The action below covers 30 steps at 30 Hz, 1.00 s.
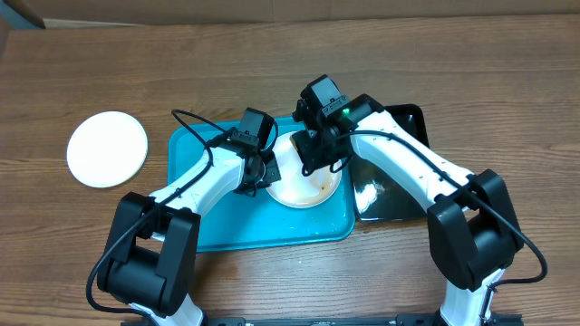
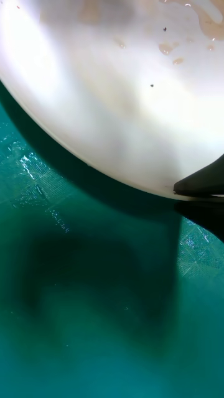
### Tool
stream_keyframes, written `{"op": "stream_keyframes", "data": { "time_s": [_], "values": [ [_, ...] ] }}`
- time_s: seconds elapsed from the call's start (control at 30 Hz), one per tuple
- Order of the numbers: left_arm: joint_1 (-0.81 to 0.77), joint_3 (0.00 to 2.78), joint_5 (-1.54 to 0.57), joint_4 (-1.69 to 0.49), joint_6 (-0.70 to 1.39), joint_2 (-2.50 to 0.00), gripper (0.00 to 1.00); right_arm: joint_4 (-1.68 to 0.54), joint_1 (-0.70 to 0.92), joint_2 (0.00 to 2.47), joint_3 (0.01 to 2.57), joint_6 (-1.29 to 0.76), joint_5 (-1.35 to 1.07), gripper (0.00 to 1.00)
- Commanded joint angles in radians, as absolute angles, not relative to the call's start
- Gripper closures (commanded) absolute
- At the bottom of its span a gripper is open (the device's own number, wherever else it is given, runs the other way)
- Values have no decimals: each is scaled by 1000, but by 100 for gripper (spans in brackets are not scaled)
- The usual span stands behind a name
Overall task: Clean dirty plates on tray and stack at the side
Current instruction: 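Scrub the white plate with the sponge while the left gripper holds its rim, then carry the sponge with the right gripper back into the black tray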
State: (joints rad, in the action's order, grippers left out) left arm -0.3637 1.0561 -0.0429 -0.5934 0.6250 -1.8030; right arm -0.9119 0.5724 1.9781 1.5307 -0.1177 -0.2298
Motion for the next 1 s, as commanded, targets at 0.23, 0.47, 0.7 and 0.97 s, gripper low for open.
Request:
{"op": "stream_keyframes", "data": {
  "time_s": [0.23,0.47,0.7,0.97],
  "values": [
    [-359,1051,-27,-605,617,-1818,96,-705,601,2015,1354,-316,-421,96],
    [-359,1051,-27,-605,617,-1818,96,-682,601,2017,1296,-315,-361,96],
    [-359,1051,-27,-609,616,-1818,96,-716,570,2017,1295,-313,-122,96],
    [-359,1051,-27,-609,616,-1818,96,-691,461,2017,1295,-307,-91,96]
  ]
}}
